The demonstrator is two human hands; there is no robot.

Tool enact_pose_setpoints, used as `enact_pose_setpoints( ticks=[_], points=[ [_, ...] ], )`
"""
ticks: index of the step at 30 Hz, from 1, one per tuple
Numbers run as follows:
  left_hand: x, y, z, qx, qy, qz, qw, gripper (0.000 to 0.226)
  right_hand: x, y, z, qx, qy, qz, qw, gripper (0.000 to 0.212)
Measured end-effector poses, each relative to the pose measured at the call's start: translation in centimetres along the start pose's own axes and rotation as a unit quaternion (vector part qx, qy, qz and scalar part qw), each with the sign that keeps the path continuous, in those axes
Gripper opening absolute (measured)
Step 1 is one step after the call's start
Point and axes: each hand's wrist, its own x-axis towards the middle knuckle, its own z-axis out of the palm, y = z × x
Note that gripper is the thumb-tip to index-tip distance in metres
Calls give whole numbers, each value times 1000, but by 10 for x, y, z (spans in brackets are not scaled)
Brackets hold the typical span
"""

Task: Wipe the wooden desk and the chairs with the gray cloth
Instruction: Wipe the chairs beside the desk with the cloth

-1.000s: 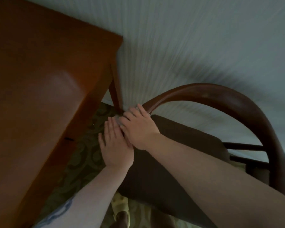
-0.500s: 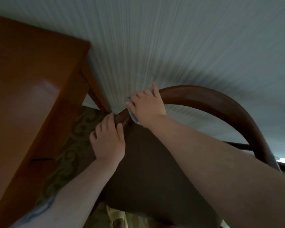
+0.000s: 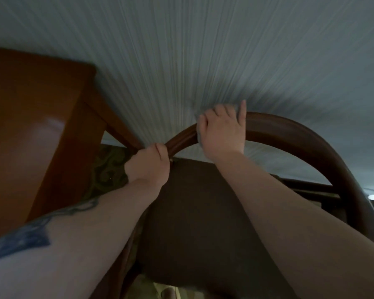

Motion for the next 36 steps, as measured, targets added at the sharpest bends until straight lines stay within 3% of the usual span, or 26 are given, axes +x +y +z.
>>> enact_pose_setpoints(
  ticks=[2,7,9,11,13,16,18,22,24,26,30,33,36],
  points=[
    [4,2,-3,12,0,17,1000,27,3,-8,-4,-24,-16,11,1000,43],
    [4,-2,6,39,52,4,998,43,-10,-28,8,34,-60,-246,967,44],
    [6,-3,5,12,70,7,997,46,0,-6,4,45,-3,-190,981,37],
    [5,-1,5,-32,60,10,998,49,3,28,-1,41,38,-50,997,33],
    [3,1,4,-58,56,0,997,50,2,55,-8,35,54,71,995,34],
    [4,4,1,-47,41,-27,998,46,5,46,-9,13,38,146,988,42],
    [2,7,0,-43,29,-39,998,44,9,23,-6,11,23,122,992,44],
    [1,13,-4,-37,14,-51,998,43,-1,-11,-2,23,-18,-86,996,41],
    [2,13,-4,-45,13,-53,998,43,4,2,-6,38,-37,-136,989,41],
    [1,10,-2,-51,26,-48,997,45,9,32,-10,62,-32,-81,994,39],
    [2,8,2,-56,33,-45,997,49,11,61,-16,24,9,135,990,44],
    [1,8,0,-44,27,-49,997,49,13,36,-14,36,-16,81,996,45],
    [0,8,1,-45,38,-47,997,50,9,53,-15,77,-23,13,997,40]
  ],
)
